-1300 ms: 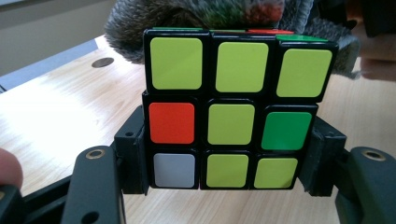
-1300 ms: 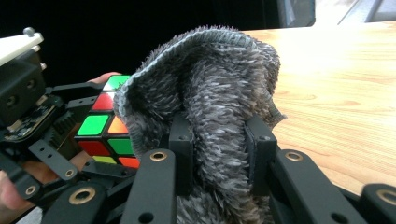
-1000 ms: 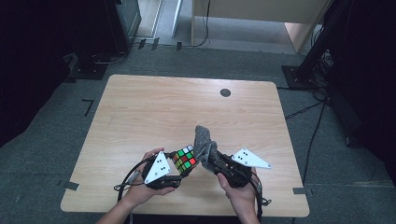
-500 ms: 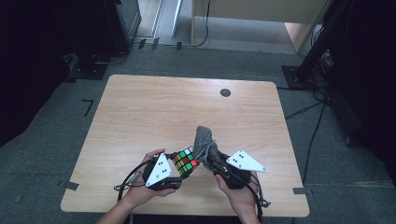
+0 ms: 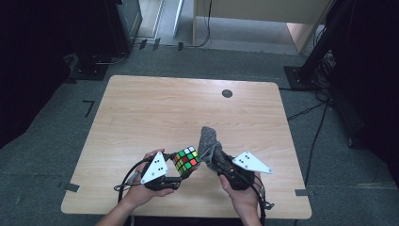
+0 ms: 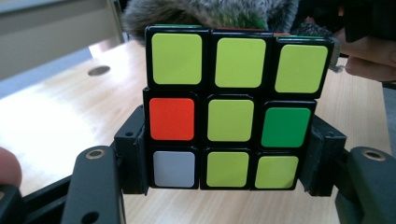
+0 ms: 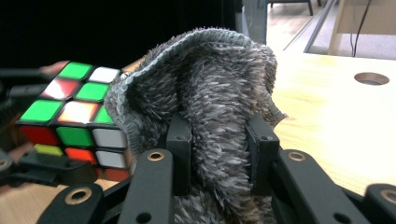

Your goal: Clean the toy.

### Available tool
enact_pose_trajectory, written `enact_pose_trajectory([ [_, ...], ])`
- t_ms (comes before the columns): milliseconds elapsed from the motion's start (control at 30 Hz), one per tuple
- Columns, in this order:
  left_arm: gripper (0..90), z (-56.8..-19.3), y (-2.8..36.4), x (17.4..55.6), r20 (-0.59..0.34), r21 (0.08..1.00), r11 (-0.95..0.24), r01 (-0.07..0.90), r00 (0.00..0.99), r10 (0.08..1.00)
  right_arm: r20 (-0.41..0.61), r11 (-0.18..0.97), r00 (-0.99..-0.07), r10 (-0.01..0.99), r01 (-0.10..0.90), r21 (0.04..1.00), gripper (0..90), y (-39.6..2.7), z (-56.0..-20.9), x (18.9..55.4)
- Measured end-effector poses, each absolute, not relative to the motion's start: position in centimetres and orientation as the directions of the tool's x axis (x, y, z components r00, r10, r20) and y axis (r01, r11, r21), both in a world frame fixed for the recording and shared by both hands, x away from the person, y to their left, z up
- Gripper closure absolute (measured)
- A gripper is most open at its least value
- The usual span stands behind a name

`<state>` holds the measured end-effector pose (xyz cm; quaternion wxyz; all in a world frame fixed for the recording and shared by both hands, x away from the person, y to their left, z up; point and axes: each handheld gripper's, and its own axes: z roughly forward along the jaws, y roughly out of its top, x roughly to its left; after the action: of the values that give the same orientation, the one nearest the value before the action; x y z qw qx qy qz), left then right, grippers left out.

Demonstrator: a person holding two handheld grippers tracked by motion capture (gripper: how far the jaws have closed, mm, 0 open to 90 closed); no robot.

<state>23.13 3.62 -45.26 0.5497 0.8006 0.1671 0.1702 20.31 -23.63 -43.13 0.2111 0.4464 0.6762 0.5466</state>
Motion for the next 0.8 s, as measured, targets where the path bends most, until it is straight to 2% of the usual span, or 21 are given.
enact_pose_trajectory([
  [67, 34.3, -45.3, 3.6, 23.2, 0.091, 0.934, -0.347, 0.079, 0.890, 0.447, 0.224, -0.035, -0.505, 0.834, 0.356, 0.934, 68.8, -24.1, -42.9, 20.2],
  [133, 34.3, -45.8, 3.3, 23.1, 0.109, 0.923, -0.378, 0.074, 0.892, 0.439, 0.204, -0.059, -0.526, 0.826, 0.279, 0.959, 68.8, -23.7, -42.1, 19.3],
  [167, 34.3, -45.8, 3.3, 23.1, 0.109, 0.923, -0.378, 0.074, 0.892, 0.439, 0.204, -0.059, -0.526, 0.826, 0.279, 0.959, 68.8, -23.7, -42.1, 19.3],
  [200, 34.3, -46.0, 3.0, 23.0, 0.135, 0.913, -0.403, 0.059, 0.890, 0.436, 0.169, -0.040, -0.550, 0.818, 0.240, 0.970, 68.7, -23.1, -41.6, 18.8],
  [233, 34.3, -46.1, 2.6, 22.8, 0.154, 0.907, -0.419, 0.044, 0.892, 0.425, 0.095, 0.026, -0.615, 0.783, 0.185, 0.982, 68.5, -21.7, -40.9, 17.8],
  [300, 34.3, -46.0, 2.5, 22.5, 0.151, 0.912, -0.409, 0.038, 0.896, 0.418, 0.063, 0.085, -0.660, 0.748, 0.189, 0.978, 68.5, -20.4, -40.7, 17.5],
  [367, 34.3, -45.7, 2.5, 22.3, 0.155, 0.912, -0.408, 0.034, 0.895, 0.419, 0.060, 0.123, -0.664, 0.746, 0.225, 0.967, 68.4, -19.8, -41.2, 17.8],
  [467, 34.3, -45.8, 2.8, 22.5, 0.160, 0.909, -0.416, 0.038, 0.888, 0.431, 0.118, 0.094, -0.611, 0.783, 0.304, 0.948, 68.7, -20.9, -42.1, 18.9],
  [533, 34.4, -45.9, 3.1, 22.7, 0.142, 0.916, -0.398, 0.049, 0.889, 0.436, 0.109, 0.108, -0.534, 0.838, 0.358, 0.927, 68.8, -22.1, -42.7, 19.9],
  [600, 34.3, -45.8, 3.5, 23.1, 0.128, 0.921, -0.384, 0.065, 0.881, 0.456, 0.169, 0.043, -0.508, 0.845, 0.379, 0.925, 68.8, -23.1, -43.0, 20.2],
  [667, 34.3, -46.1, 3.4, 23.4, 0.128, 0.912, -0.401, 0.081, 0.873, 0.470, 0.191, 0.011, -0.534, 0.823, 0.350, 0.937, 68.8, -23.2, -42.6, 19.8],
  [800, 34.3, -46.7, 3.0, 23.4, 0.144, 0.899, -0.430, 0.087, 0.866, 0.478, 0.119, 0.063, -0.667, 0.735, 0.241, 0.968, 68.4, -20.9, -41.3, 18.4],
])
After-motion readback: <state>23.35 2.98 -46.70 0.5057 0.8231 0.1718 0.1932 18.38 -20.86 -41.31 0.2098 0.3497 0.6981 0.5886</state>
